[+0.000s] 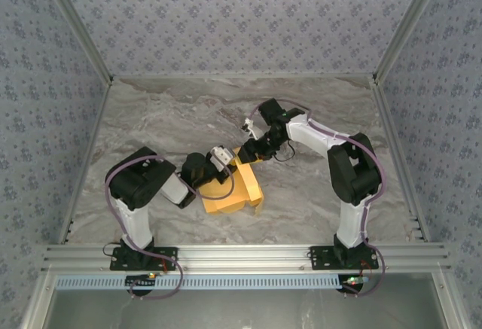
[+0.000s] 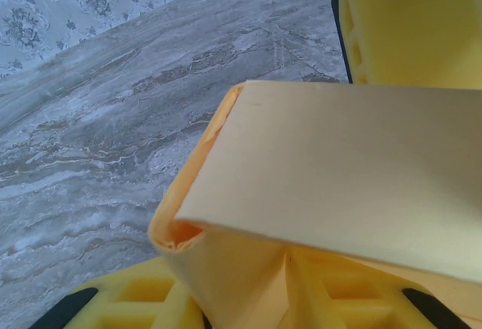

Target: Fold the paper box

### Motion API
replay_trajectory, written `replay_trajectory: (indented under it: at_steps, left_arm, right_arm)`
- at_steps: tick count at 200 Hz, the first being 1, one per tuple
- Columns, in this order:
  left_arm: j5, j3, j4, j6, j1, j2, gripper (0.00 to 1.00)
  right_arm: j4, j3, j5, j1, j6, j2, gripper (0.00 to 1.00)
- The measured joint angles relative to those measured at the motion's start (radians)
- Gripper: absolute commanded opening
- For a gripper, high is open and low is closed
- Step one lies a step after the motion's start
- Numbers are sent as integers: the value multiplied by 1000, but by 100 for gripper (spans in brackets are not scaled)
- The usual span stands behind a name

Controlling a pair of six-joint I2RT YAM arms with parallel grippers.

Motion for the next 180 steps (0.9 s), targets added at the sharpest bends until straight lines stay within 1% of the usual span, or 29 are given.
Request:
replay_trajectory:
  at_steps: [14, 27, 33, 70, 84, 106, 117, 161, 173, 180]
  left_arm:
    - [-7, 3, -1, -7, -1, 2, 27]
    - [-16, 3, -1, -16, -1, 2, 15]
    - [-19, 3, 0, -21, -1, 2, 12]
    - [-36, 3, 9, -25, -9, 4, 7]
    - [-64, 2, 22, -26, -24, 10, 0]
    - [-113, -3, 24, -30, -43, 9, 0]
    - [-129, -4, 25, -31, -50, 9, 0]
    - [-144, -15, 42, -37, -61, 9, 0]
    - [-144, -17, 43, -37, -65, 7, 0]
    - [-140, -18, 44, -37, -68, 6, 2]
  right_arm:
    - [2, 0, 0, 0, 0, 0, 51]
    - [3, -1, -1, 0, 0, 0, 51]
    - [3, -1, -1, 0, 0, 0, 50]
    - [8, -1, 0, -13, 5, 0, 51]
    - [12, -5, 0, -14, 12, 0, 51]
    - [37, -24, -2, -15, 26, -6, 51]
    - [59, -43, -3, -15, 40, -15, 56]
    - [126, -87, -3, -16, 110, -50, 64]
    - [141, -92, -3, -19, 130, -61, 65]
    - [152, -94, -2, -24, 148, -71, 65]
